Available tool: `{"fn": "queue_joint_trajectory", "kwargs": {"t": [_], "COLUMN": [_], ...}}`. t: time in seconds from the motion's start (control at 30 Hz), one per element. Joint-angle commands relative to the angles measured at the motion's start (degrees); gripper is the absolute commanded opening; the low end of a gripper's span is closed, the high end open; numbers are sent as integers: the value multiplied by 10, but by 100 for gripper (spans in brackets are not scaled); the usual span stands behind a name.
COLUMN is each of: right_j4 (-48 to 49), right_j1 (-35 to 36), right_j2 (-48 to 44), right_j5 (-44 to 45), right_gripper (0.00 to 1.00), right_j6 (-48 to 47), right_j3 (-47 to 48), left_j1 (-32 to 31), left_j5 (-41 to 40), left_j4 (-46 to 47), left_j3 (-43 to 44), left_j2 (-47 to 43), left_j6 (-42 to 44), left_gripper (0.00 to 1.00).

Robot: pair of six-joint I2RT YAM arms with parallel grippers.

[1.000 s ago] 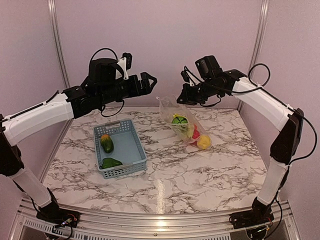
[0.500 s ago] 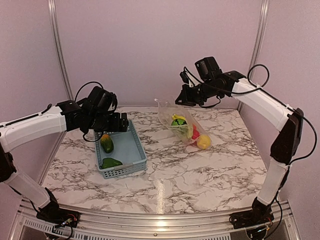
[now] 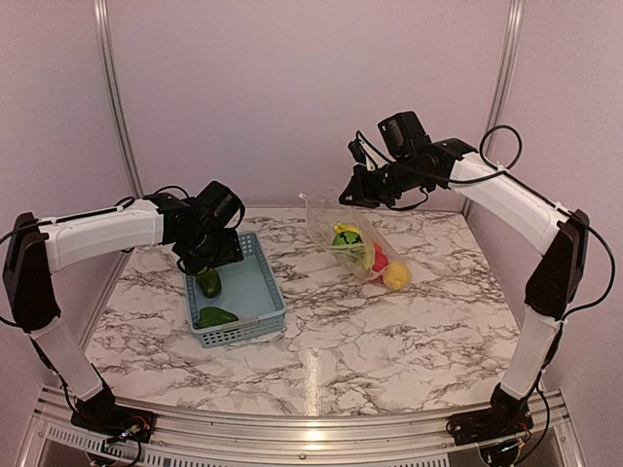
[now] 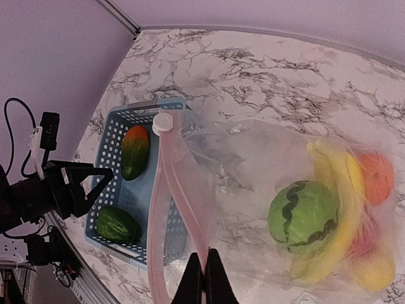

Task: Place the food in the zip-top bag and seal the zipper
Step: Pick up the fake fruit from the bin.

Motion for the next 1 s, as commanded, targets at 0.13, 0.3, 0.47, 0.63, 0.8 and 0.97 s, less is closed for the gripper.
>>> {"fn": "queue_joint_trajectory", "kwargs": {"t": [0.13, 0.3, 0.47, 0.63, 0.8, 0.97], "right_j4": [17, 17, 20, 24, 23, 22], "right_j1": [-5, -4, -4, -4, -4, -4], "right_j2": [-43, -57, -61, -58, -48, -35], "right_j5": [5, 8, 9, 5, 0, -2], "right_gripper": [0, 0, 0, 0, 0, 0], "right_j6": [2, 0, 1, 5, 3, 2], "right_j3": [-24, -43, -49, -49, -43, -28], "left_j1": [26, 42, 62, 81, 97, 104], "left_j5": [-23, -31, -24, -33, -33, -24], "left_j4": [-71, -77, -77, -80, -82, -81], "left_j3": [72, 86, 89, 103, 113, 127], "left_j2": [105, 137, 163, 193, 221, 251], "left_j6": [-64, -66, -66, -54, -45, -35], "left_gripper": [79, 79, 79, 80, 80, 78]}}
